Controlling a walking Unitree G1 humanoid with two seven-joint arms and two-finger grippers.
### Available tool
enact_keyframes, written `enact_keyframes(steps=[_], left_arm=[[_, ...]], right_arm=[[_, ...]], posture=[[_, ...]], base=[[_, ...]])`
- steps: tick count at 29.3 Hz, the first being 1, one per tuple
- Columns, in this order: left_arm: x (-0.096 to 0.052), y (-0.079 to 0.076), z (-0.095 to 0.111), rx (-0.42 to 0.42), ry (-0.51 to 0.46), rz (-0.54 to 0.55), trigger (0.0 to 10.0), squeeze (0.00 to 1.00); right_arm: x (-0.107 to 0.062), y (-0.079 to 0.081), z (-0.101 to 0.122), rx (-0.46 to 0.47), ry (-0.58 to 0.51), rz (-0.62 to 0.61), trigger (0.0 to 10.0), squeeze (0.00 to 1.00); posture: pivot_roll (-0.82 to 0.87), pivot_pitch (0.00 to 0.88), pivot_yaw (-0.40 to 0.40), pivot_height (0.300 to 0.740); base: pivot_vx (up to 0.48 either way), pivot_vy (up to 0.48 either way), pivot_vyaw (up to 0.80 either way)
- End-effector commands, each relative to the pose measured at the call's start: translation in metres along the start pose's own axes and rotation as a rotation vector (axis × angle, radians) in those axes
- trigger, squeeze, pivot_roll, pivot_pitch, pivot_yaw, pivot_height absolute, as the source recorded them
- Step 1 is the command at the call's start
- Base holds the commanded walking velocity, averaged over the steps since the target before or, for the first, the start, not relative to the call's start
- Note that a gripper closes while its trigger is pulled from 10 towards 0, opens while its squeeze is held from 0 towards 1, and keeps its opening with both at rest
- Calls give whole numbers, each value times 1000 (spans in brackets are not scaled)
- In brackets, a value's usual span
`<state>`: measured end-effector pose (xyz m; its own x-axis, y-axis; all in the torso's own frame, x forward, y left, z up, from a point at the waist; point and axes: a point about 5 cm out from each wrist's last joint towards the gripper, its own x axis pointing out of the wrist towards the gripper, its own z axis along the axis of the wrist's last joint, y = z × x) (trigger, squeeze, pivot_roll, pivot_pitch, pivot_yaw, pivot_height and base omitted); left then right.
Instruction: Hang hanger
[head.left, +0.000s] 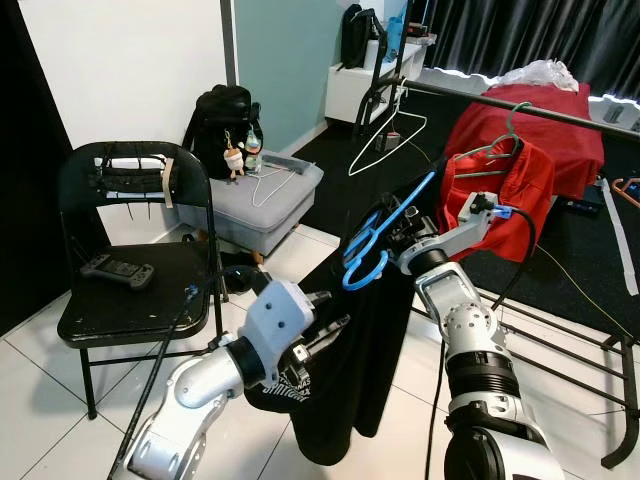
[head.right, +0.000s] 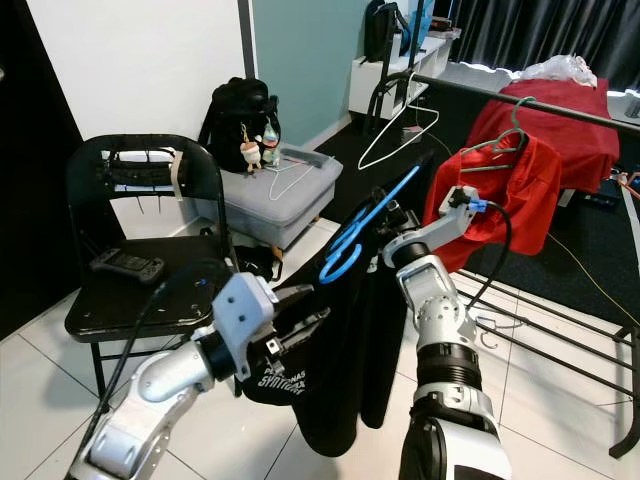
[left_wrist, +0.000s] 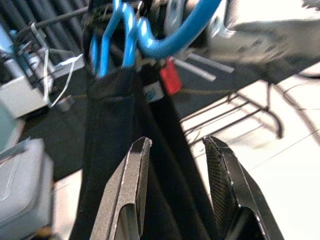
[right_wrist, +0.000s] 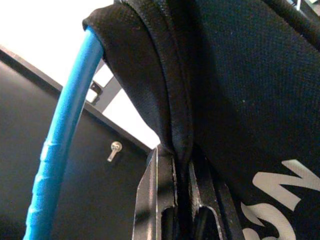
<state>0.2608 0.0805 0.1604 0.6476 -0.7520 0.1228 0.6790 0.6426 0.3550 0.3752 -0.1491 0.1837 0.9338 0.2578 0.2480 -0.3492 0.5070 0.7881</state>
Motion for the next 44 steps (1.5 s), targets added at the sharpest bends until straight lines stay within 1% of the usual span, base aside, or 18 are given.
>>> enact_keyframes(steps=[1, 3, 9, 13, 14, 15, 16, 18, 21, 22, 26, 29, 32, 34, 36, 40, 42, 44], left_arm=[[3, -1, -2, 22, 12, 4, 10000, 0], [12, 8, 2, 51, -2, 66, 10000, 0], [14, 14, 7, 81, -14, 114, 10000, 0], [8, 19, 10, 90, -21, 128, 10000, 0], [3, 20, 10, 91, -18, 111, 10000, 78], [3, 20, 10, 91, -18, 111, 10000, 78], [-4, 20, 10, 78, -16, 90, 10000, 1000], [-17, 15, 7, 54, 22, 2, 10000, 1000], [-21, 13, 6, 55, 45, -29, 10000, 1000], [-29, 11, 2, 75, 82, -39, 10000, 0], [-30, 11, 2, 81, 90, -36, 10000, 0], [-30, 13, 1, 91, 93, -1, 10000, 0], [-15, 18, 4, 101, 57, 96, 10000, 0], [-12, 19, 5, 102, 50, 112, 10000, 0], [-5, 19, 9, 92, 25, 140, 10000, 0], [-3, 19, 11, 87, 17, 145, 10000, 0], [1, 18, 13, 75, 7, 150, 10000, 0], [8, 12, 13, 49, -3, 134, 10000, 0]], right_arm=[[3, 7, 6, 2, -21, 33, 0, 0], [4, 9, 5, 7, -17, 44, 0, 0], [4, 11, 2, 10, -10, 53, 0, 0], [3, 10, 1, 11, -5, 54, 0, 0], [2, 10, 2, 10, -4, 52, 0, 0], [2, 10, 2, 10, -4, 52, 0, 0], [2, 9, 2, 9, -4, 50, 0, 0], [2, 8, 3, 7, -3, 47, 0, 0], [2, 8, 3, 6, -3, 46, 0, 0], [2, 8, 3, 6, -2, 45, 0, 0], [2, 7, 4, 6, -1, 45, 0, 0], [2, 8, 4, 6, 1, 45, 0, 0], [3, 9, 4, 5, 4, 51, 0, 0], [3, 9, 4, 5, 4, 52, 0, 0], [3, 10, 4, 4, 4, 54, 0, 0], [3, 10, 4, 4, 3, 55, 0, 0], [3, 10, 4, 4, 3, 55, 0, 0], [2, 10, 4, 4, 3, 55, 0, 0]], posture=[[14, 0, -62, 740], [14, 0, -62, 740], [10, 0, -61, 740], [10, 0, -61, 740], [9, 0, -62, 740], [9, 0, -62, 740], [10, 0, -62, 740], [12, 0, -66, 740], [12, 0, -66, 740], [15, 0, -70, 740], [16, 0, -71, 740], [17, 0, -74, 740], [11, 0, -74, 740], [11, 0, -74, 740], [7, 0, -73, 740], [7, 0, -73, 740], [4, 0, -73, 740], [2, 0, -72, 740]], base=[[0, 0, 0], [0, 0, 0], [0, 0, 0], [0, 0, 0], [0, 0, 0], [0, 0, 0], [0, 0, 0], [0, 0, 0], [0, 0, 0], [0, 0, 0], [0, 0, 0], [0, 0, 0], [0, 0, 0], [0, 0, 0], [0, 0, 0], [0, 0, 0], [0, 0, 0], [0, 0, 0]])
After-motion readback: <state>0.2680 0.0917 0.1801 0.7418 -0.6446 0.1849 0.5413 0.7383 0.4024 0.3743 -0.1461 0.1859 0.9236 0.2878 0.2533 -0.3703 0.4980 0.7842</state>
